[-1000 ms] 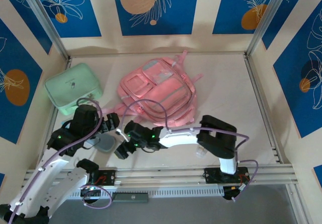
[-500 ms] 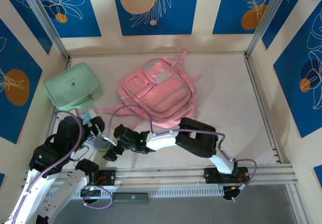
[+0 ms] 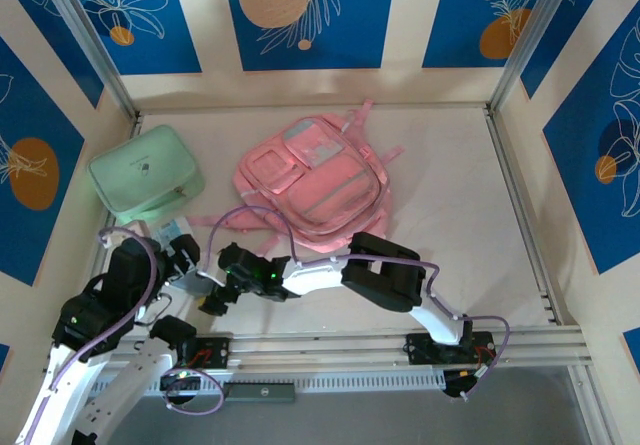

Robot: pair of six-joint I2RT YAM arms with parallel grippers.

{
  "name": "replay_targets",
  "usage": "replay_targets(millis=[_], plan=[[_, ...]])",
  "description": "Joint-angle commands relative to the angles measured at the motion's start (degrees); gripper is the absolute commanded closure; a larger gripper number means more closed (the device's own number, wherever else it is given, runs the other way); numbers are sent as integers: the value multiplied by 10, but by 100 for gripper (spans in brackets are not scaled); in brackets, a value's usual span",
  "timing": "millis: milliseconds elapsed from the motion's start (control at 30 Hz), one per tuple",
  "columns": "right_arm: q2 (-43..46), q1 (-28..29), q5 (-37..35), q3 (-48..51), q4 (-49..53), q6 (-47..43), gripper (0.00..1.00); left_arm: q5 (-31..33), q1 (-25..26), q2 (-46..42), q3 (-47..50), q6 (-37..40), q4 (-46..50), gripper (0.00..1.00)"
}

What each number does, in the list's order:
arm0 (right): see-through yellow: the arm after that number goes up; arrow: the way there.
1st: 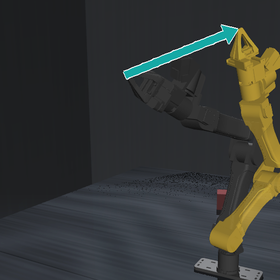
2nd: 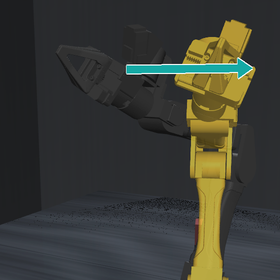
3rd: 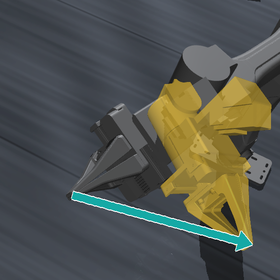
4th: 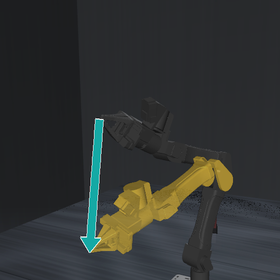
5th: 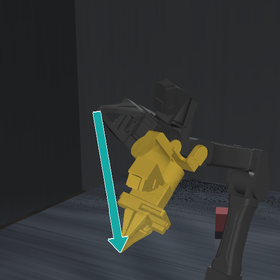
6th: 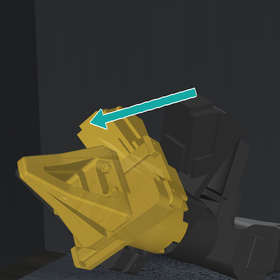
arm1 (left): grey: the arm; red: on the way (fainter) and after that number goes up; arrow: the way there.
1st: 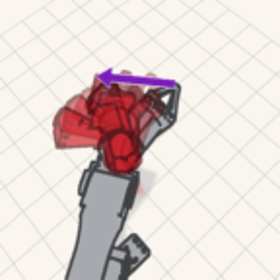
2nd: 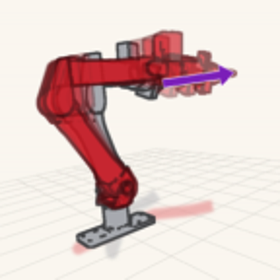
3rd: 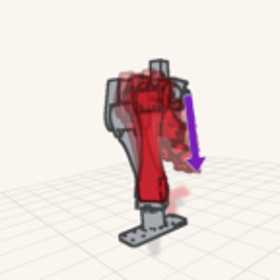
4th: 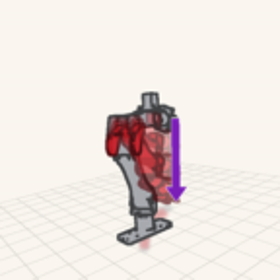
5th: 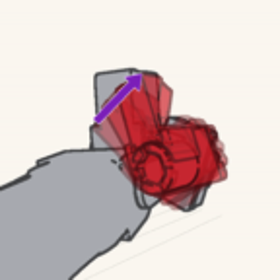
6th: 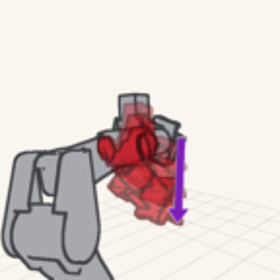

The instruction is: Pack books, pencil case, and school supplies into a backpack

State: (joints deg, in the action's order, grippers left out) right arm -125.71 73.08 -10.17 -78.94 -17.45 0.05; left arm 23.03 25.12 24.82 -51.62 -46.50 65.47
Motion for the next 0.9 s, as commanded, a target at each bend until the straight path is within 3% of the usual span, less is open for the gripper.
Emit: replay_targets(millis=[0,667,867], plan=[[-7,-8,10,-27,10,-19,1,24,-6,-13,-19,-9,18,1],[-101,-15,69,-157,132,-37,0,41,-5,-33,-25,-2,14,1],[-93,-15,52,-172,162,-35,18,40,-5,-33,-22,0,7,1]])
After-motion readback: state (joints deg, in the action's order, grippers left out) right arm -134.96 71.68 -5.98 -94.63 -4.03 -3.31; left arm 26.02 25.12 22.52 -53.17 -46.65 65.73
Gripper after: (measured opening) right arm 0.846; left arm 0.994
